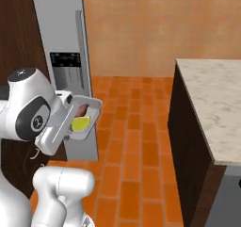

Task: Take the meat container that has the fish and place it on the second highest rack of the freezer. Then take the vegetable container that has the potato and lemon wedge and place it on the highest rack of the freezer.

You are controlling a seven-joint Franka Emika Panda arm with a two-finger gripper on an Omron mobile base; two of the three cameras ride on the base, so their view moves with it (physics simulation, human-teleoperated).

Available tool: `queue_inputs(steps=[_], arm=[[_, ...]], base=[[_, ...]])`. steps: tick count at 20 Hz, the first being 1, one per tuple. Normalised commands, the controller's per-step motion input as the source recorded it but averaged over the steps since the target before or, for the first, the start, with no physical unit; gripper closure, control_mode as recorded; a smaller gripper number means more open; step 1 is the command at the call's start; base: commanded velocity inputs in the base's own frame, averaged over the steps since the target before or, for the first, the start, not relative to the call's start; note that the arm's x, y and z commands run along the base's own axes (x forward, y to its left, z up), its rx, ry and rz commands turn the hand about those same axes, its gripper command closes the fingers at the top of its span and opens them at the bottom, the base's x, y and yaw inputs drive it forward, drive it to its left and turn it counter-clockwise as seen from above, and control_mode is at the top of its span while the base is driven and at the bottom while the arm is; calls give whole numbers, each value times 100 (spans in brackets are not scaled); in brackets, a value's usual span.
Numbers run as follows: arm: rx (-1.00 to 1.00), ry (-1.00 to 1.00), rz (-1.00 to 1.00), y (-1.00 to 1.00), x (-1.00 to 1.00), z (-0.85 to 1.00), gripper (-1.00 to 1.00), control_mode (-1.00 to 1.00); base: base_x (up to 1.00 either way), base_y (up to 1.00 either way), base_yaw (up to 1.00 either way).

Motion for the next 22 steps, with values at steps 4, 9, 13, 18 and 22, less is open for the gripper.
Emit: queue_inputs(steps=[4,9,13,18,22], arm=[[0,0,0,0,0,0,100,100],[0,0,0,0,0,0,100,100],[0,0,0,0,0,0,100,100],[0,0,0,0,0,0,100,100],[0,0,0,0,0,0,100,100]], base=[[65,-12,14],[84,-37,20],[88,-54,16],[77,-63,10],[80,-50,10]])
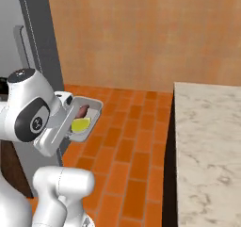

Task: Take the meat container that has the fish and place it on the second highest rack of the freezer. Then take the vegetable container that has the potato and lemon wedge and place it on the highest rack of the freezer.

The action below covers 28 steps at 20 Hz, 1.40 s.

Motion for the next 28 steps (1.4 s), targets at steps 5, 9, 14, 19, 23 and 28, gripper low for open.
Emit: queue_inputs(steps=[5,9,14,19,23,28], arm=[[0,0,0,0,0,0,100,100],[0,0,0,0,0,0,100,100],[0,0,0,0,0,0,100,100],[0,0,0,0,0,0,100,100],[0,0,0,0,0,0,100,100],[0,0,0,0,0,0,100,100]], base=[[93,-34,8],[97,-29,8],[99,-31,9],[95,-42,10],[85,-39,16],[43,-23,42]])
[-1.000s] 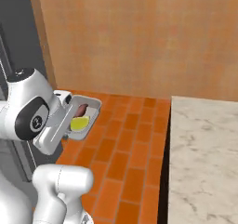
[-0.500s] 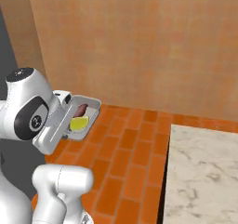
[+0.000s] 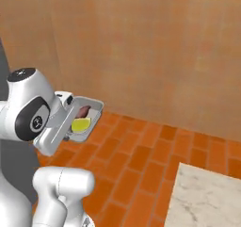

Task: Take the meat container that has the fish and place it on the second highest rack of the freezer. Then take the vegetable container that has the potato and lemon wedge and place it on the highest rack of the freezer.

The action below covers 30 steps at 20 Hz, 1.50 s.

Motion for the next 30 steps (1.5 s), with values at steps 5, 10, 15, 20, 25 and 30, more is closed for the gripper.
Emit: queue_inputs(steps=[5,10,15,20,25,30], arm=[[0,0,0,0,0,0,100,100],[0,0,0,0,0,0,100,100],[0,0,0,0,0,0,100,100],[0,0,0,0,0,0,100,100],[0,0,0,0,0,0,100,100],[0,0,0,0,0,0,100,100]], base=[[1,-30,84],[0,-26,94],[19,-52,65],[43,-65,52],[67,-42,37],[18,-26,60]])
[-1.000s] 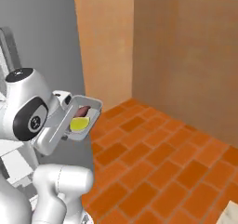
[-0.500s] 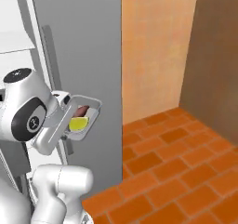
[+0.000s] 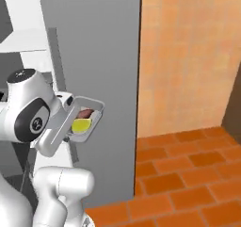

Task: Take the meat container that has the fish and place it on the second highest rack of the freezer. Then take the vegetable container that has the potato and lemon wedge and place it on the highest rack of the freezer.

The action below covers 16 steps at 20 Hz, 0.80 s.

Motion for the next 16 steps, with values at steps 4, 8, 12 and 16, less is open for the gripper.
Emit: queue_inputs(steps=[4,8,12,16], arm=[[0,0,0,0,0,0,100,100],[0,0,0,0,0,0,100,100],[0,0,0,0,0,0,100,100],[0,0,0,0,0,0,100,100]], base=[[0,-18,78],[1,-28,81],[8,-35,75],[15,-66,56]])
